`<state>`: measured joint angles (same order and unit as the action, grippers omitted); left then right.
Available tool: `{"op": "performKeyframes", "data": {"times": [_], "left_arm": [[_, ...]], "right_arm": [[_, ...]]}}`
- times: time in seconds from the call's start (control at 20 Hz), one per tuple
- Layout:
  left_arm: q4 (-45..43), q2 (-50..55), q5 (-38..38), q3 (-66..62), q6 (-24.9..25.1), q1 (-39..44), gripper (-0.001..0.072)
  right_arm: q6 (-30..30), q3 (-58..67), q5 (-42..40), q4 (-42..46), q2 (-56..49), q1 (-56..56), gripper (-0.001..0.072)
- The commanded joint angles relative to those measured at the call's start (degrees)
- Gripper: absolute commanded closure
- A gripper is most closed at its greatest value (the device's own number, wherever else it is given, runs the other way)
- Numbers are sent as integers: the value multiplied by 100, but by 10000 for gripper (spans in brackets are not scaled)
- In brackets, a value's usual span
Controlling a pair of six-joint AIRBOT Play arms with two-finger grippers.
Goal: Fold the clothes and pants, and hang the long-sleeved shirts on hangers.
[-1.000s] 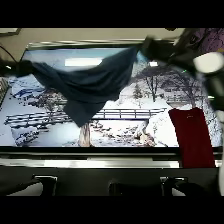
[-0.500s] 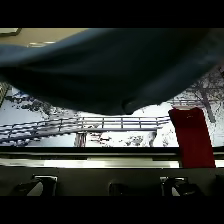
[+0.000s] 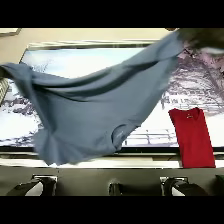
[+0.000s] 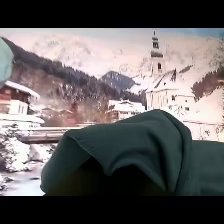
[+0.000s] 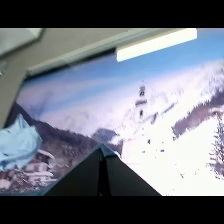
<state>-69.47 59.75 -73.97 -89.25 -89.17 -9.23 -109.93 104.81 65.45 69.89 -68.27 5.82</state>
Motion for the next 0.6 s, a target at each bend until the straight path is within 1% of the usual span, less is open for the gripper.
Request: {"op": "performKeyframes", "data": {"times": [0.0, 0.1, 0.2, 0.3, 0.4, 0.45, 0.5, 0.55], "left_arm": [[407, 999, 1252, 1226, -20, 133, 688], [417, 1792, 1753, 1561, -22, 304, 688], [542, 2581, 1886, 1558, -22, 431, 688], [944, 3106, 1969, 1547, -17, 417, 688], [1117, 3309, 2050, 1547, -22, 332, 678], [1128, 3300, 2020, 1517, -22, 264, 594], [1130, 3250, 1886, 1434, -24, 168, 432], [1143, 3147, 1698, 1325, -24, 44, 238]], "right_arm": [[116, 9, 295, -46, -1773, 9, 687], [105, 9, 28, -72, -2743, 9, 687], [109, 9, -387, -361, -3488, 9, 687], [111, 9, -745, -793, -3926, 9, 687], [114, 9, -984, -990, -4068, 9, 687], [125, 11, -1036, -986, -4054, 9, 687], [125, 11, -1023, -984, -4022, 9, 687], [127, 11, -951, -962, -3963, 7, 687]]}}
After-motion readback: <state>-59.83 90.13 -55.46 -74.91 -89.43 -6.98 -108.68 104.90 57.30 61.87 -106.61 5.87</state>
